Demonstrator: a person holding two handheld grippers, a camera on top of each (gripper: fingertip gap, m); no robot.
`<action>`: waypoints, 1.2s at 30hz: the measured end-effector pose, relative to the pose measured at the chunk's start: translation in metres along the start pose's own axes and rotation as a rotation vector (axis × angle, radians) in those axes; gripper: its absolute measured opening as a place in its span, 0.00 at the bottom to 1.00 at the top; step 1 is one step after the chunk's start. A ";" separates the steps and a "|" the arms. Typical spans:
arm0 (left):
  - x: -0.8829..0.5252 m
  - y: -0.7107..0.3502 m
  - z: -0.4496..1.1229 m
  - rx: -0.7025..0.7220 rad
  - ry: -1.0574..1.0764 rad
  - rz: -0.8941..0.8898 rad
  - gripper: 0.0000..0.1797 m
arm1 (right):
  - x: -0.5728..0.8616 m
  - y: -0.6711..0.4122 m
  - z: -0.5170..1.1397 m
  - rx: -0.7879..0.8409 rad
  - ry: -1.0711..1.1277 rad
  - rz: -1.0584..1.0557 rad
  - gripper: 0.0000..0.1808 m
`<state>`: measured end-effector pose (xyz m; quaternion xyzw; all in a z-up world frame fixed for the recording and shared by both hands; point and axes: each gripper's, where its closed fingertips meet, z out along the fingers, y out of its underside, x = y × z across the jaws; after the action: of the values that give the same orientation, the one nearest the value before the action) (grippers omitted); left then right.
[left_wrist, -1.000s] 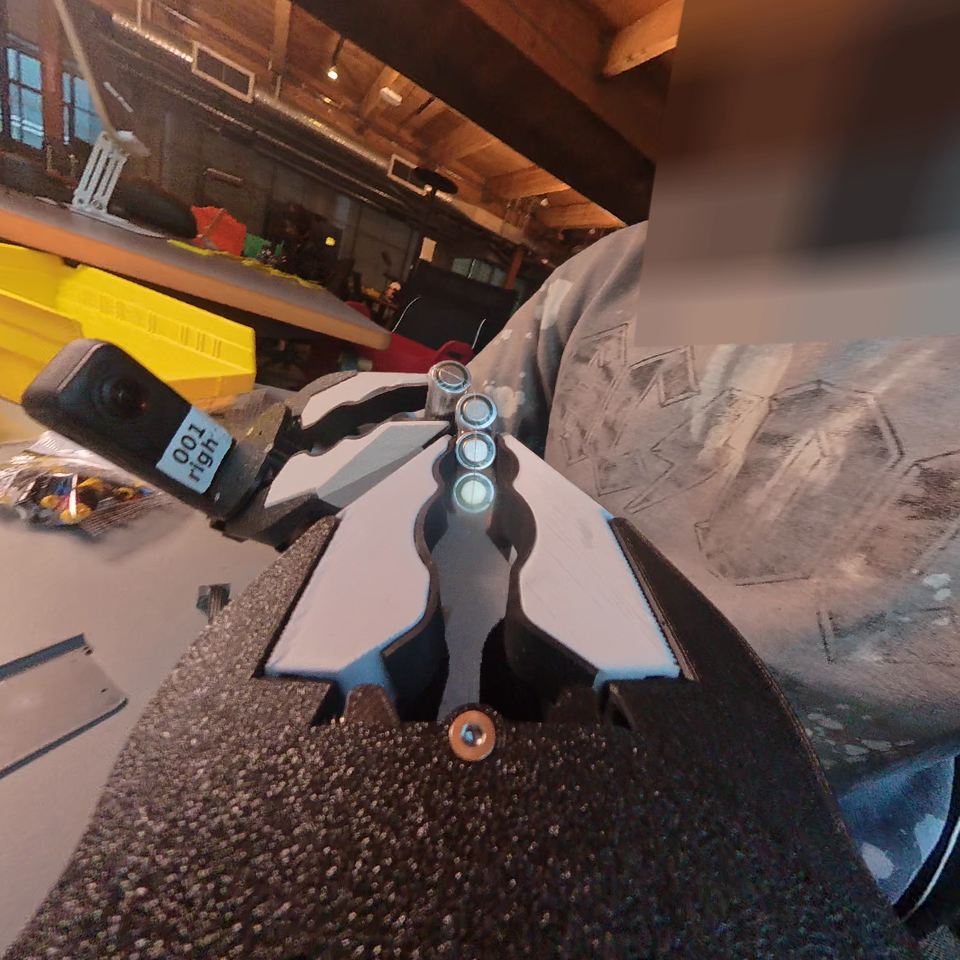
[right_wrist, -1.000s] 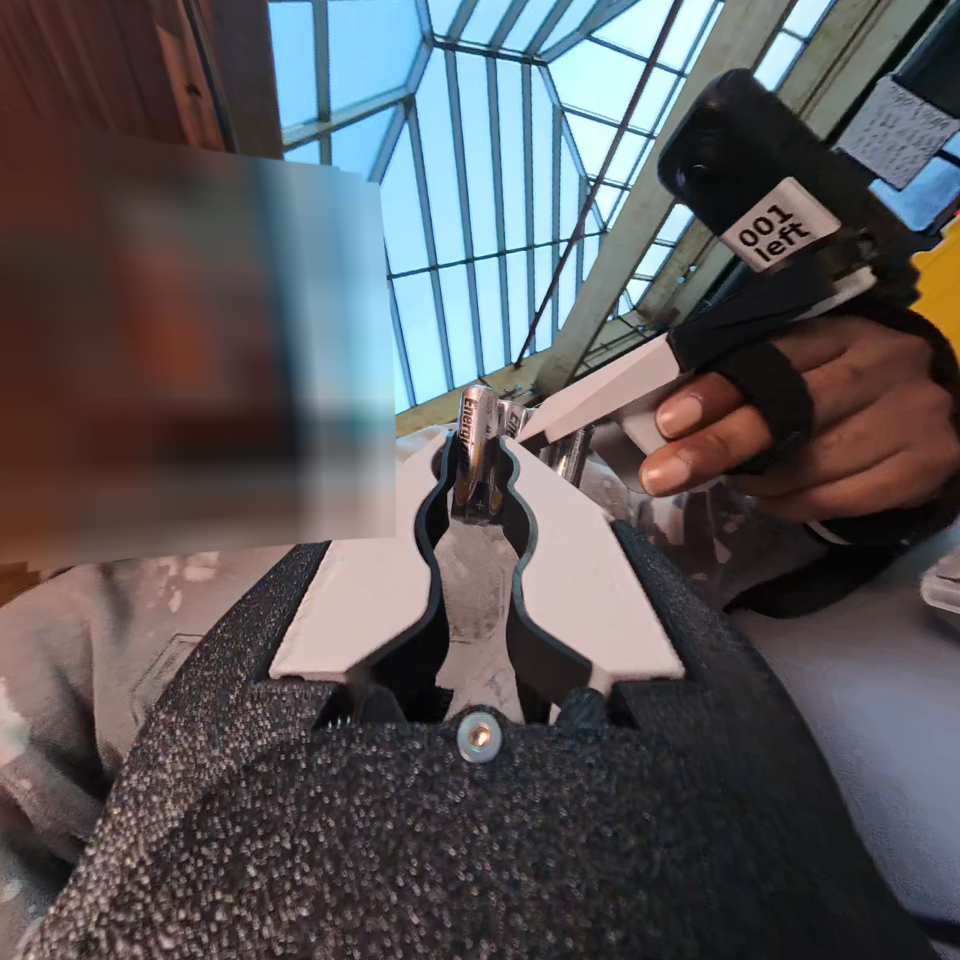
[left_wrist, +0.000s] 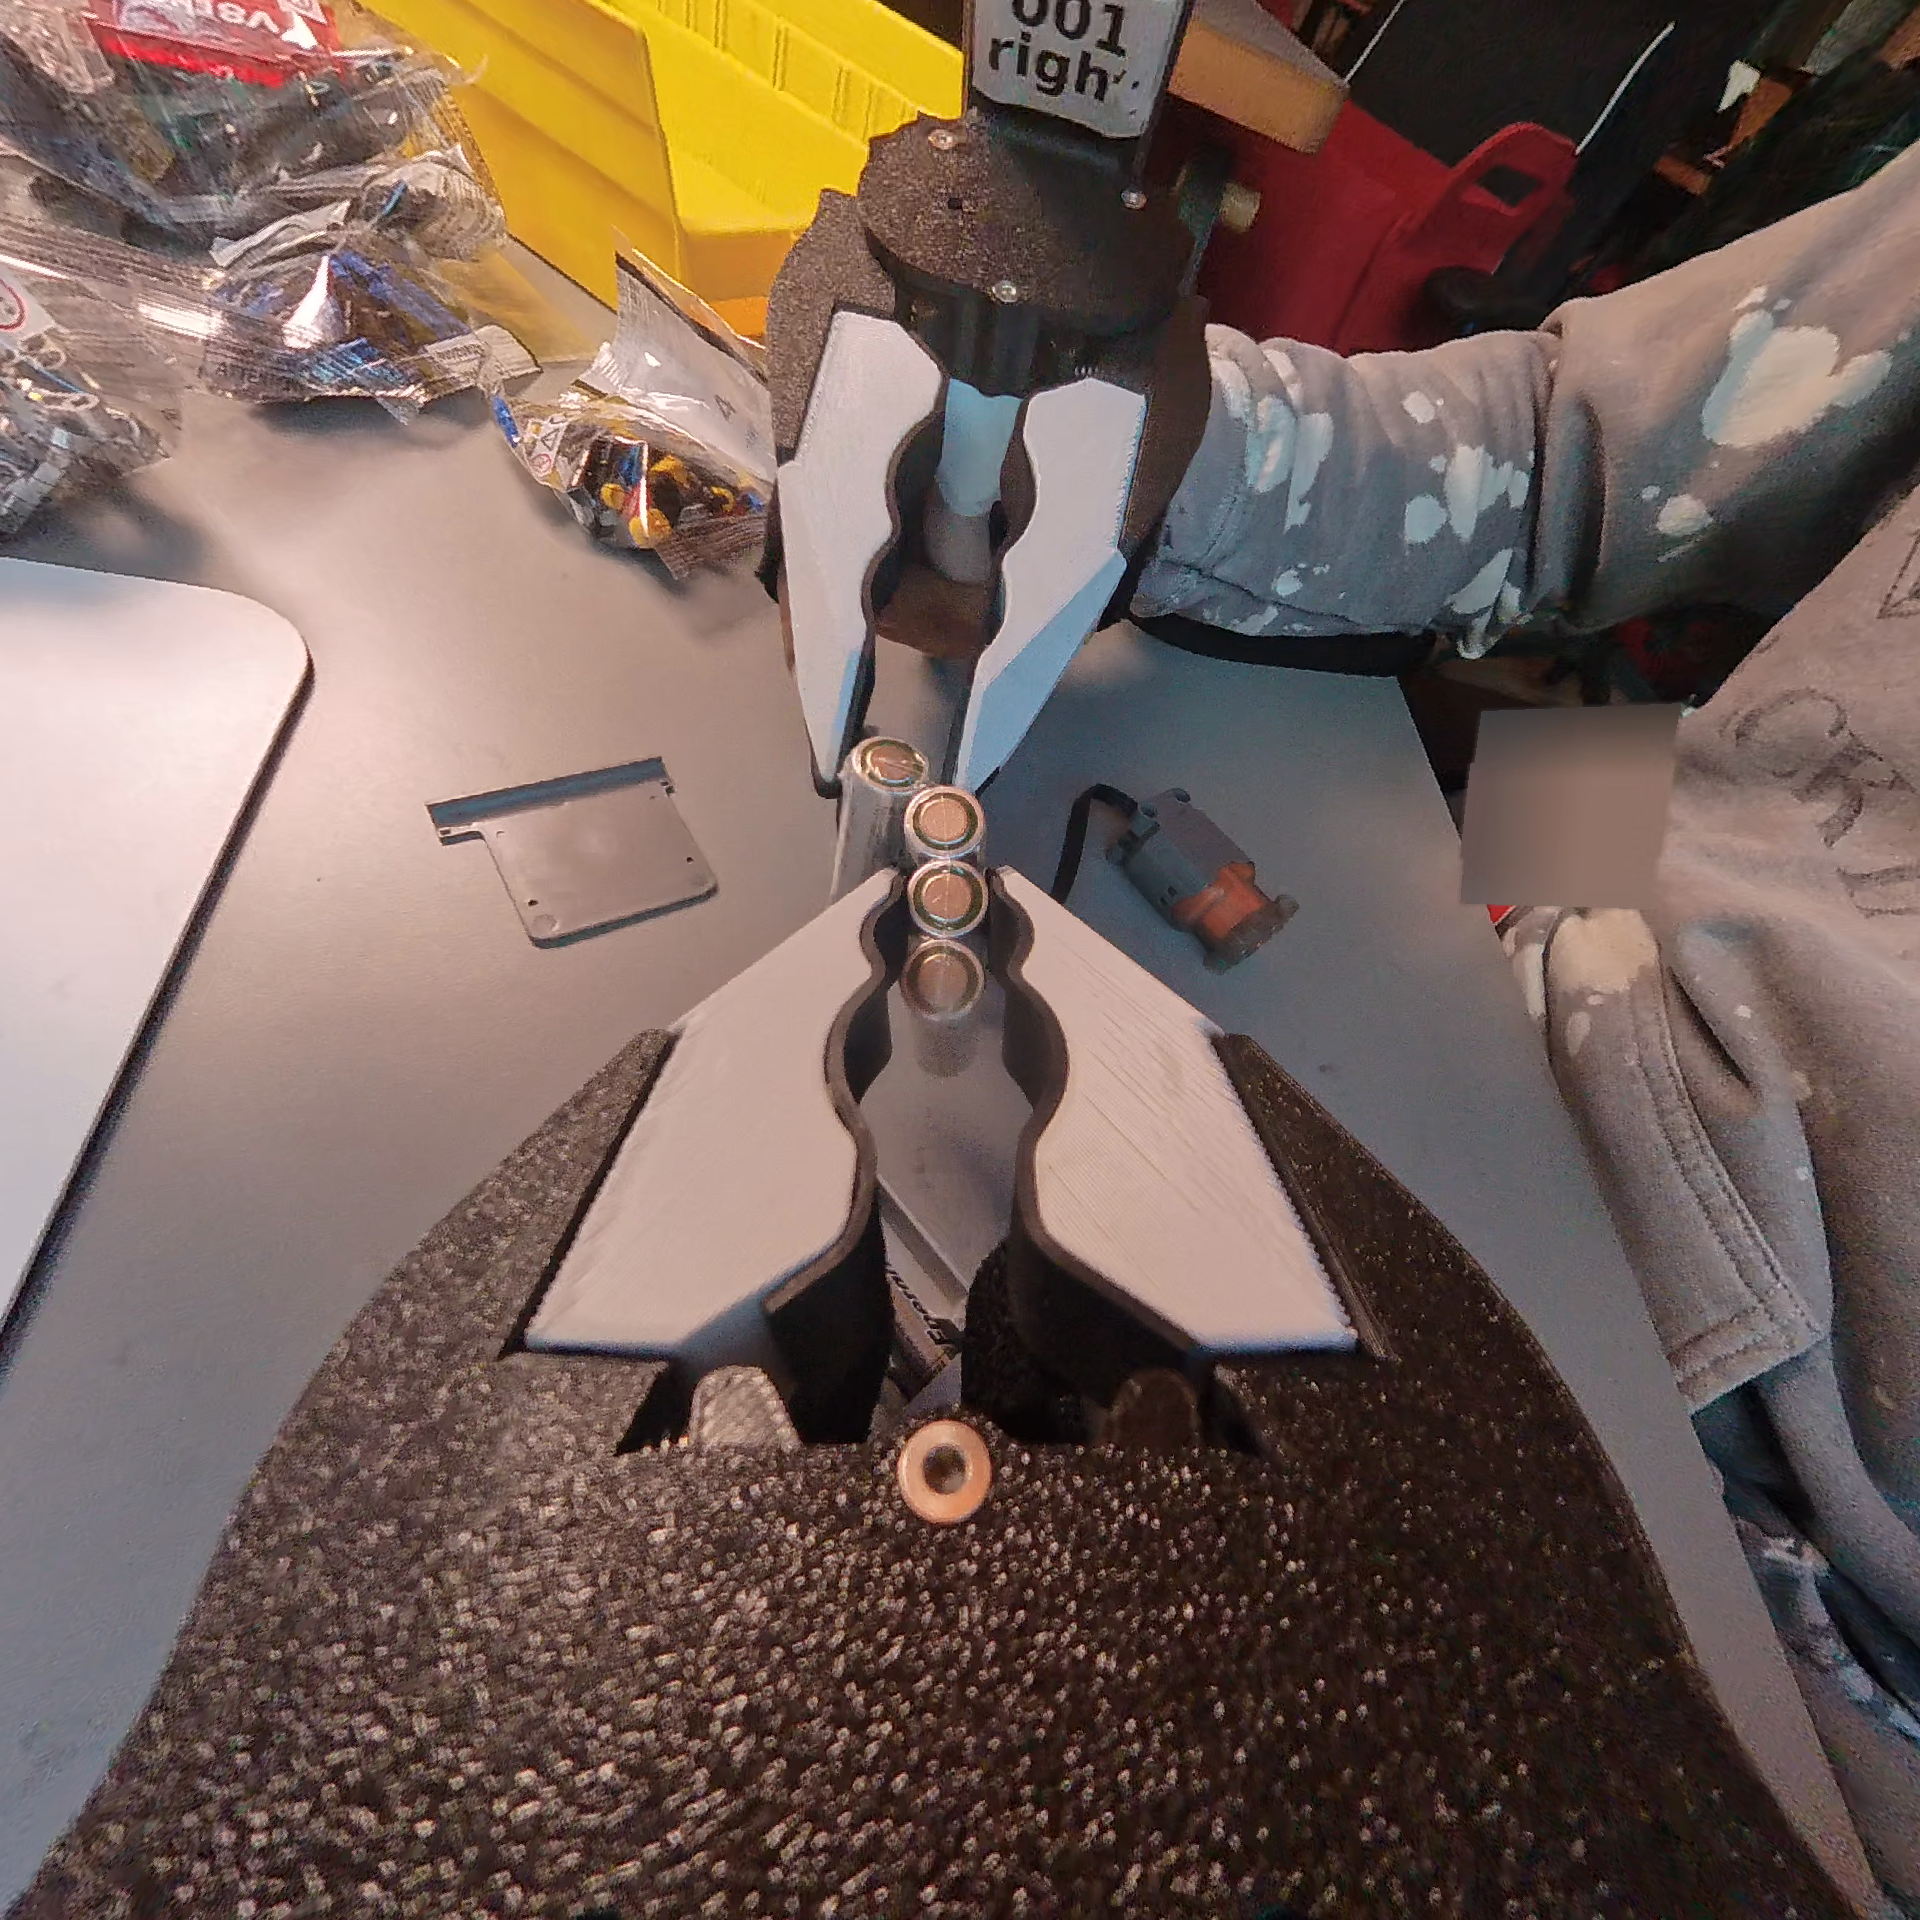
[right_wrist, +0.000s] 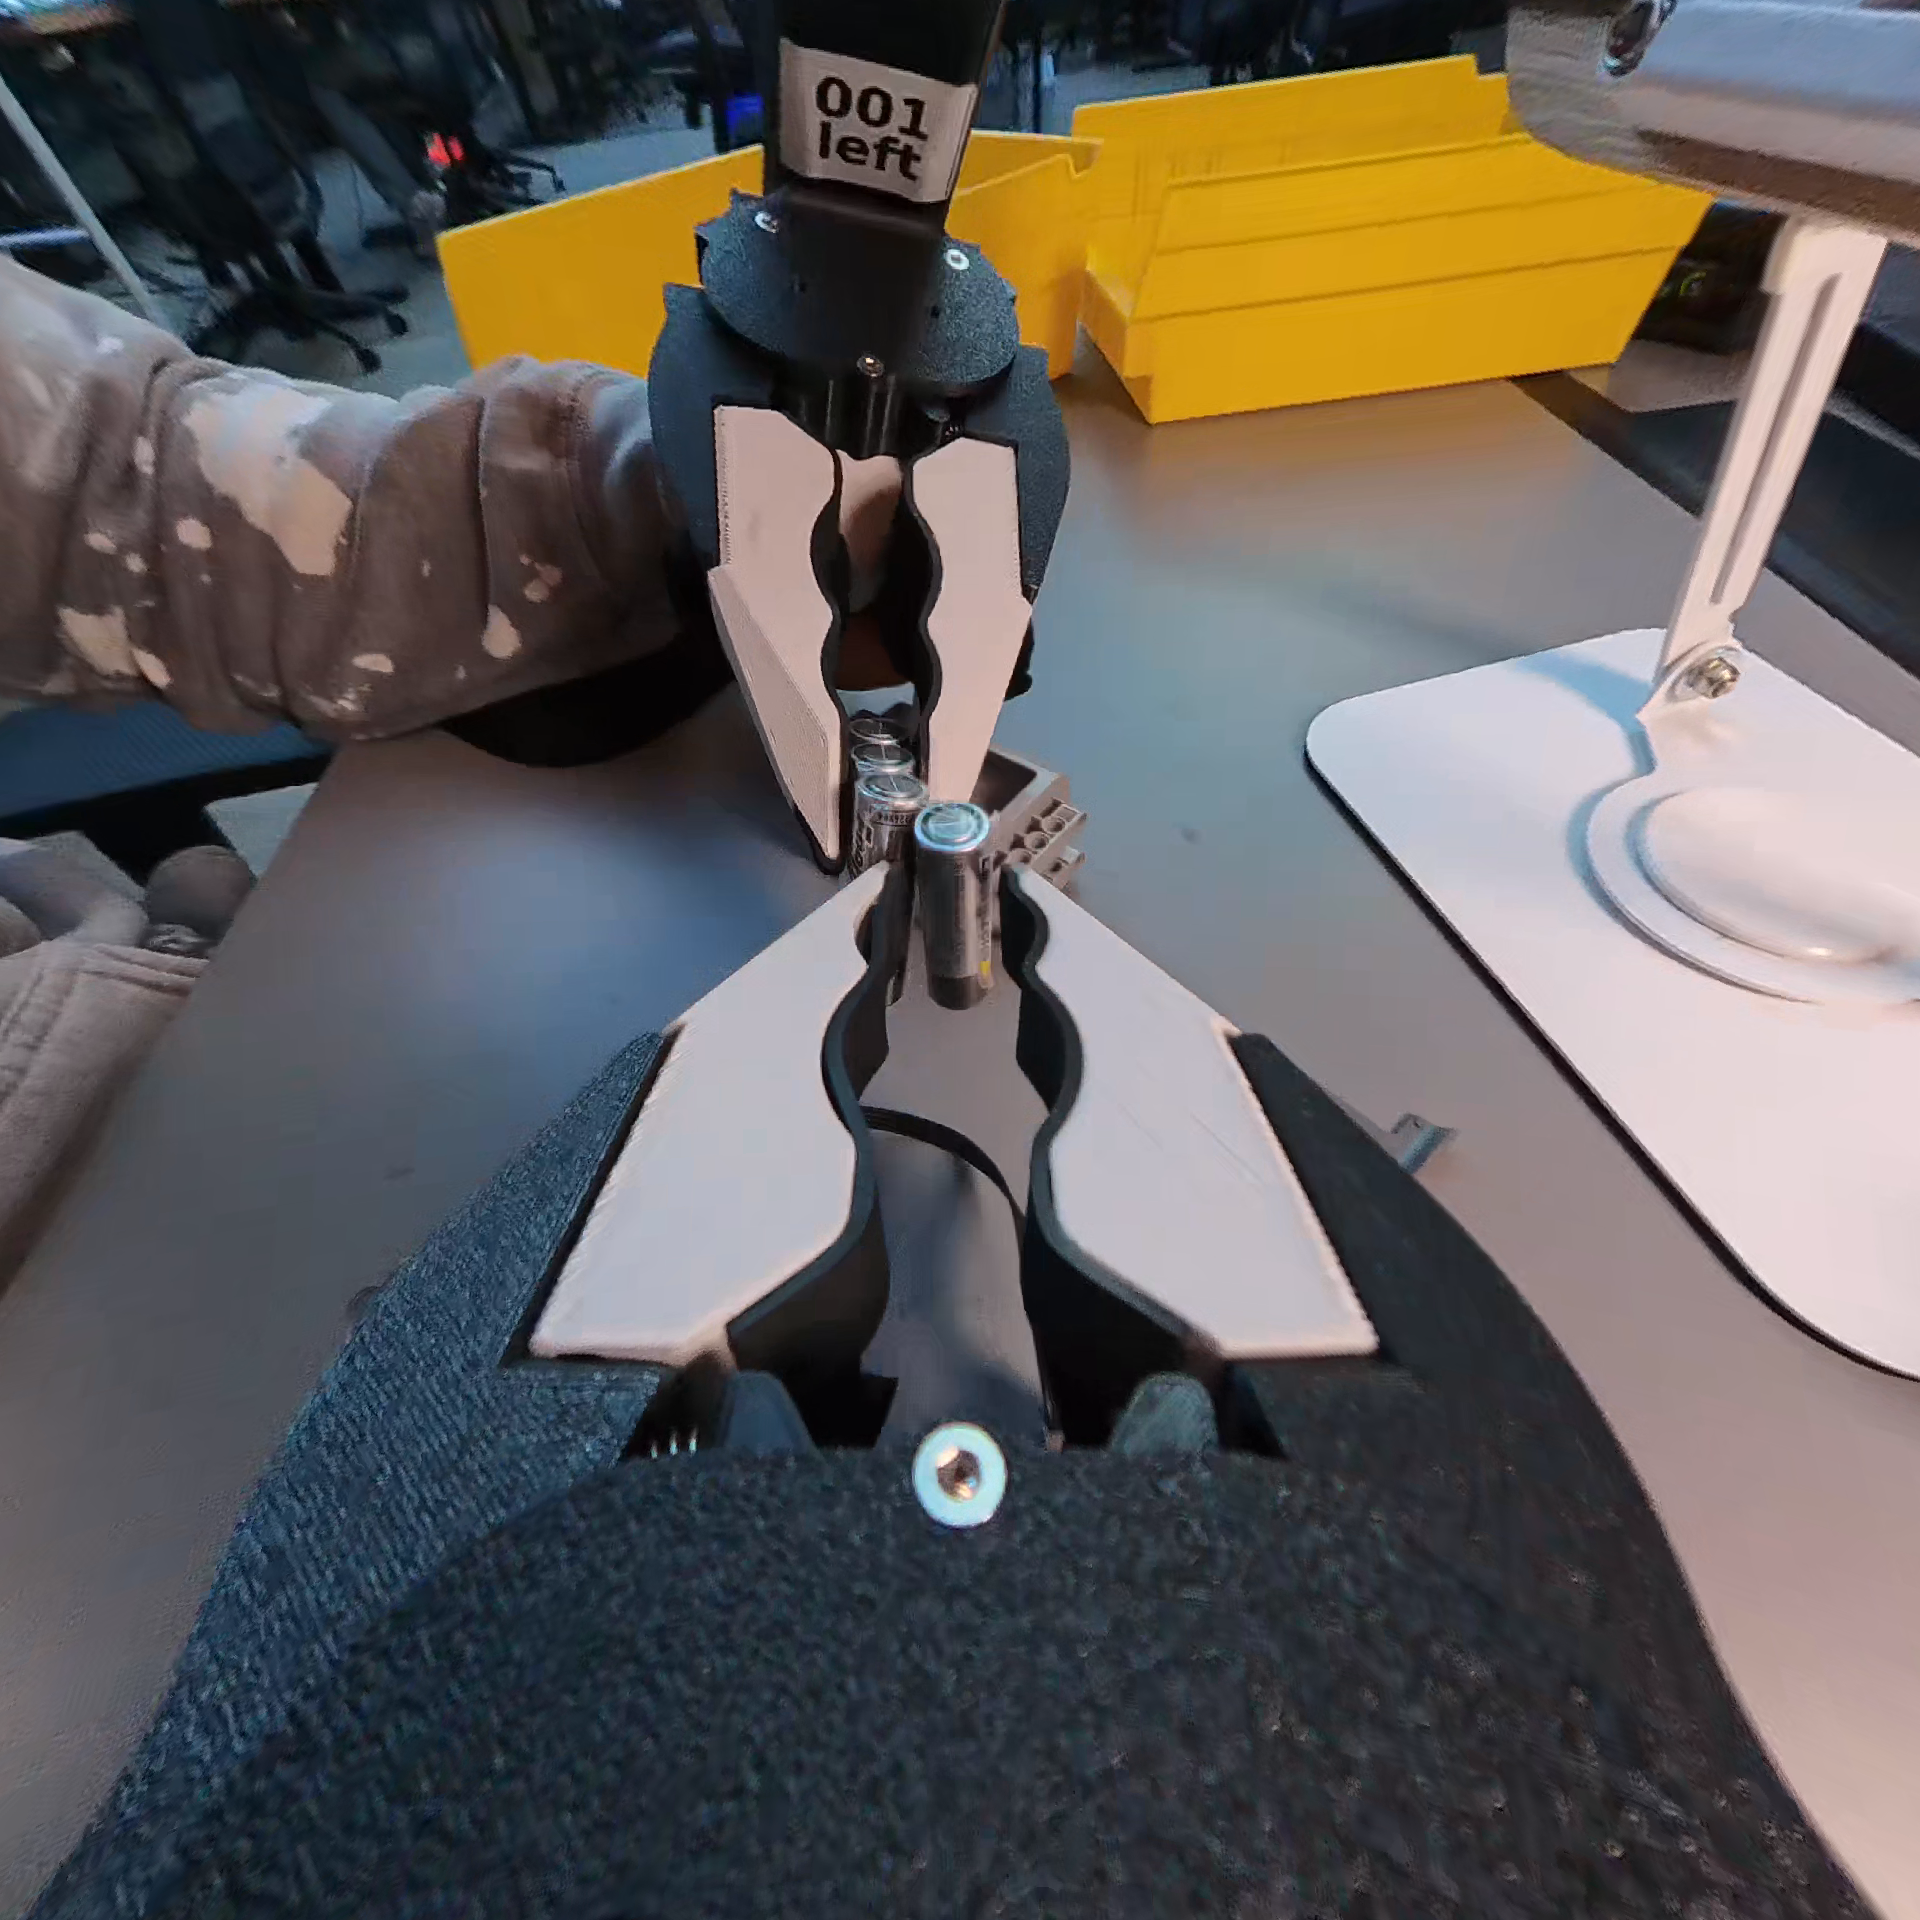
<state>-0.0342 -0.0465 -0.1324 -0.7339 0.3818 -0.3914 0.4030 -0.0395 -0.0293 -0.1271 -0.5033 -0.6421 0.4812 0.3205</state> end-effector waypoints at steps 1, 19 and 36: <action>0.006 -0.001 -0.001 0.004 0.029 0.017 0.06 | -0.006 -0.002 0.000 0.018 -0.035 -0.005 0.10; 0.036 -0.011 0.012 -0.025 0.044 0.227 0.07 | -0.063 -0.010 -0.033 0.046 -0.700 0.308 0.10; -0.048 0.017 0.012 -0.232 -0.429 0.048 0.06 | 0.014 0.047 0.010 -0.431 0.131 -0.547 0.13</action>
<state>-0.0471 -0.0071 -0.1646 -0.8325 0.3471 -0.1701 0.3969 -0.0369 -0.0179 -0.1754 -0.3987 -0.8181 0.1979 0.3642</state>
